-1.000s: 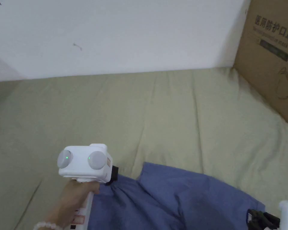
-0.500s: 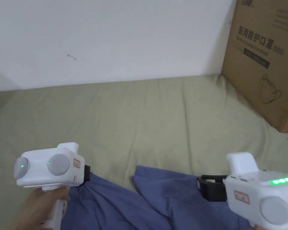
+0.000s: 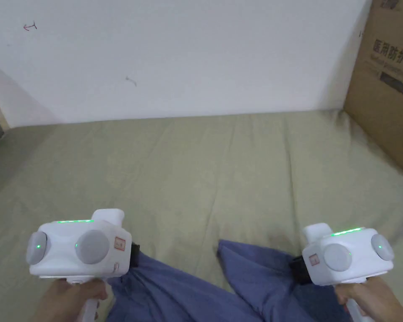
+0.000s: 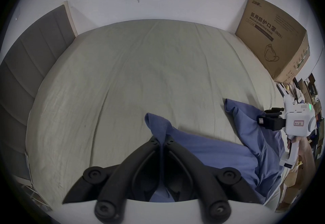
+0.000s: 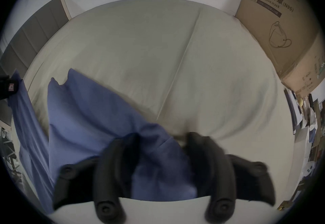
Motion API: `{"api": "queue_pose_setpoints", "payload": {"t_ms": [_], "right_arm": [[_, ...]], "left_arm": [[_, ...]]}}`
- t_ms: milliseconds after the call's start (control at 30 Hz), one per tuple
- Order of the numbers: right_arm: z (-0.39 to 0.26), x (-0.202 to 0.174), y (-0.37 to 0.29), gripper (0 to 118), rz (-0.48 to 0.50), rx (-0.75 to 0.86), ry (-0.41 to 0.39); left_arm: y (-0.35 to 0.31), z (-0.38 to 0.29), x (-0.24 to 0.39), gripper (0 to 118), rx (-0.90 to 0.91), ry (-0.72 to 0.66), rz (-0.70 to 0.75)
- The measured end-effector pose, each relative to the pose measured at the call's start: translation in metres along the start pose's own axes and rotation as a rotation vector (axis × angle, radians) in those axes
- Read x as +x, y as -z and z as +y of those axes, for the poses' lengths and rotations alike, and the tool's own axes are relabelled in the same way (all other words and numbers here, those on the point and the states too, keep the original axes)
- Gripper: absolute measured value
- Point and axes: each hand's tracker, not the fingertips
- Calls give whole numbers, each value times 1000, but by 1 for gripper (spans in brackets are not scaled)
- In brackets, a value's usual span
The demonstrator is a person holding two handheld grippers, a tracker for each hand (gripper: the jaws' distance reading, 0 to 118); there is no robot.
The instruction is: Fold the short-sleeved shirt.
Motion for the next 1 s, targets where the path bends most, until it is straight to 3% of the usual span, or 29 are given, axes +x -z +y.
{"api": "queue_pose_setpoints", "payload": {"t_ms": [33,67,133,233,467,700,800,900,1000], "right_arm": [[-4,-2,-3,9,-42,20,-12],[-4,-4,-6,1,-91,32,-18],[-4,2,-16,2,-4,-2,27],[-7,11,-47,2,-37,59,29],[-4,62,-174,2,-18,288,190],[-1,95,-277,2,-20,471,264],[10,95,-306,2,1,504,273],[32,90,-333,2,4,553,250],[61,89,-360,2,23,617,293]], "left_arm": [[-3,0,-1,1,5,-8,-6],[-14,-3,2,1,2,-19,-11],[-25,-5,2,1,6,-24,-10],[-38,-5,-12,1,39,-4,10],[-113,-3,-33,1,163,-44,50],[-182,10,-67,1,302,-100,99],[-213,25,-73,1,344,-154,45],[-232,51,-77,1,391,-134,85],[-258,76,-74,1,442,-157,86]]}}
